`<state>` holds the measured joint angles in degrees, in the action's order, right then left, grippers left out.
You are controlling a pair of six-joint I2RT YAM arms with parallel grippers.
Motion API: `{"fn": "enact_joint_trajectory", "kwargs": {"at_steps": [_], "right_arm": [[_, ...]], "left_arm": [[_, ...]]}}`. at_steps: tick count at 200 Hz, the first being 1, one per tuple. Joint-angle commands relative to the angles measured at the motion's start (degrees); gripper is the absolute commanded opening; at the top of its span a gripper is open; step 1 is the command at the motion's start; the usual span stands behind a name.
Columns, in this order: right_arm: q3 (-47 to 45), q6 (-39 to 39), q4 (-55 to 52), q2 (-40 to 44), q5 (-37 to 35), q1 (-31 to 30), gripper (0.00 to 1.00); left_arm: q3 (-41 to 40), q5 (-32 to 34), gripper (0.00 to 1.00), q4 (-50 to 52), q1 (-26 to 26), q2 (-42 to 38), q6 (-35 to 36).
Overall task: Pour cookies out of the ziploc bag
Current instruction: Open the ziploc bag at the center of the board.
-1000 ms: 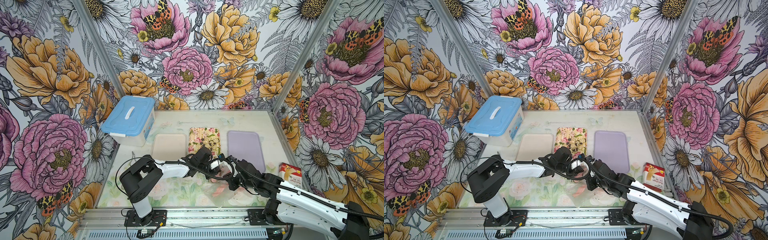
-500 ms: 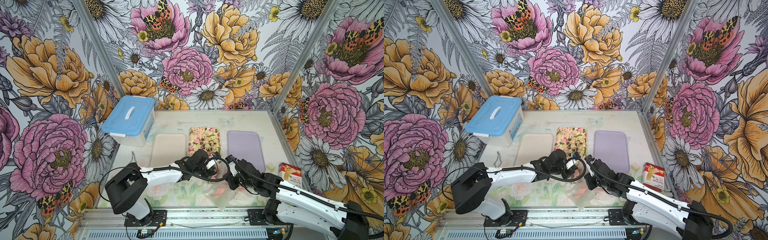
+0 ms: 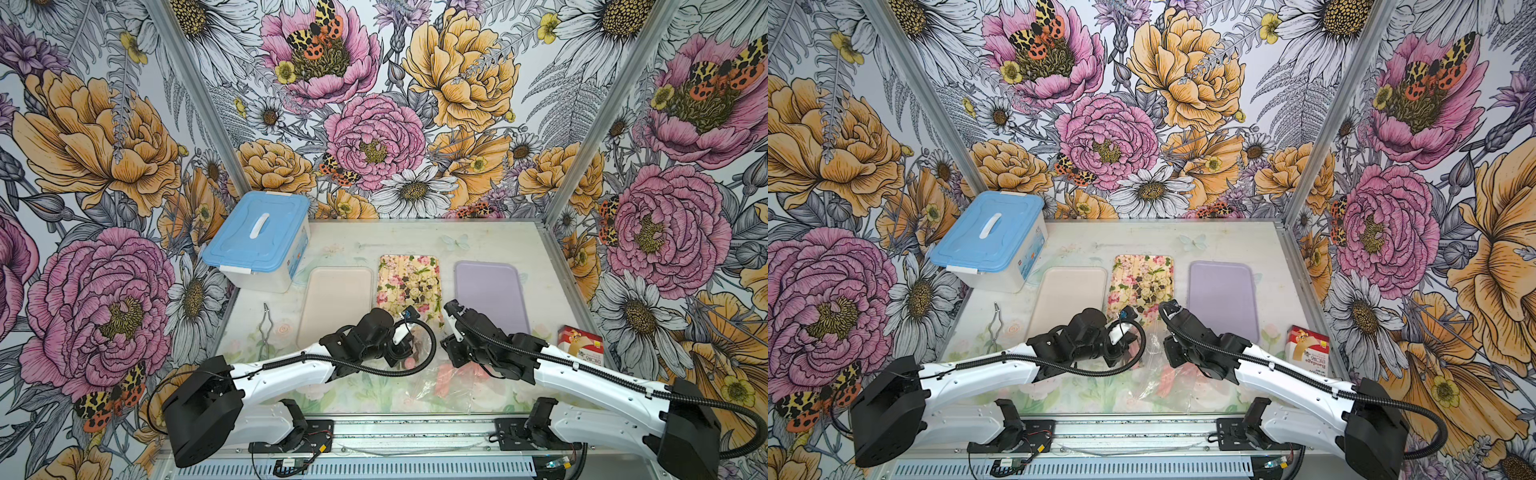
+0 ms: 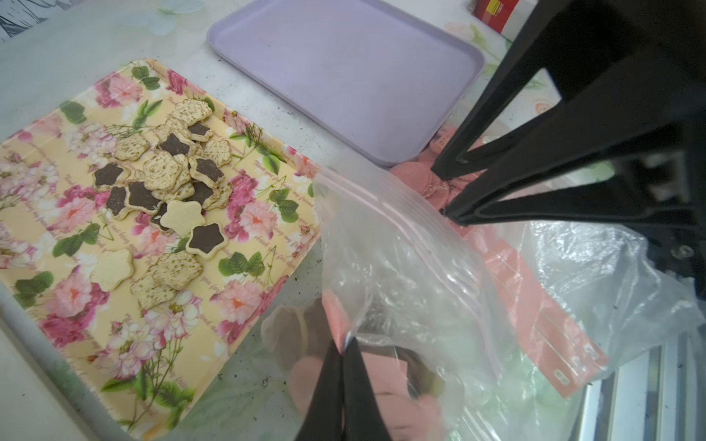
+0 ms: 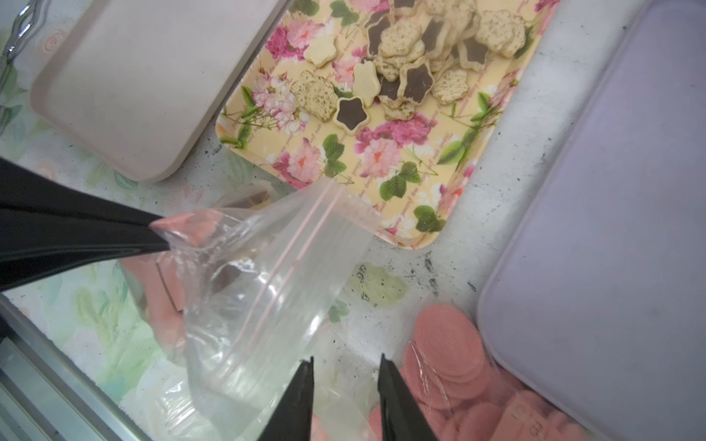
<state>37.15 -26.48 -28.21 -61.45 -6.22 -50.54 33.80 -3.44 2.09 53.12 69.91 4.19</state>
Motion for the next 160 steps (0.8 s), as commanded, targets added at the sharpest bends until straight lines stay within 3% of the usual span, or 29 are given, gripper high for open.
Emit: {"fn": "enact_joint_trajectory", "kwargs": {"at_steps": [1, 37, 106, 160], "right_arm": [[0.9, 0.6, 0.5, 0.6, -0.8, 0.4, 0.31], [-0.1, 1.0, 1.3, 1.7, 3.5, 0.4, 0.31], [2.6, 4.1, 12.2, -6.0, 17.3, -0.6, 0.42], [8.9, 6.7, 14.0, -9.5, 19.4, -1.8, 0.49]], "left_arm": [[-1.4, -1.2, 0.00, -4.4, -0.8, -2.4, -1.7], [-2.6, -1.3, 0.00, -6.4, -1.1, -4.3, -2.6], [-4.0, -4.0, 0.00, -8.5, -1.9, -6.8, -3.7], [-4.1, -7.9, 0.00, -9.3, -3.3, -6.7, -4.2]]}}
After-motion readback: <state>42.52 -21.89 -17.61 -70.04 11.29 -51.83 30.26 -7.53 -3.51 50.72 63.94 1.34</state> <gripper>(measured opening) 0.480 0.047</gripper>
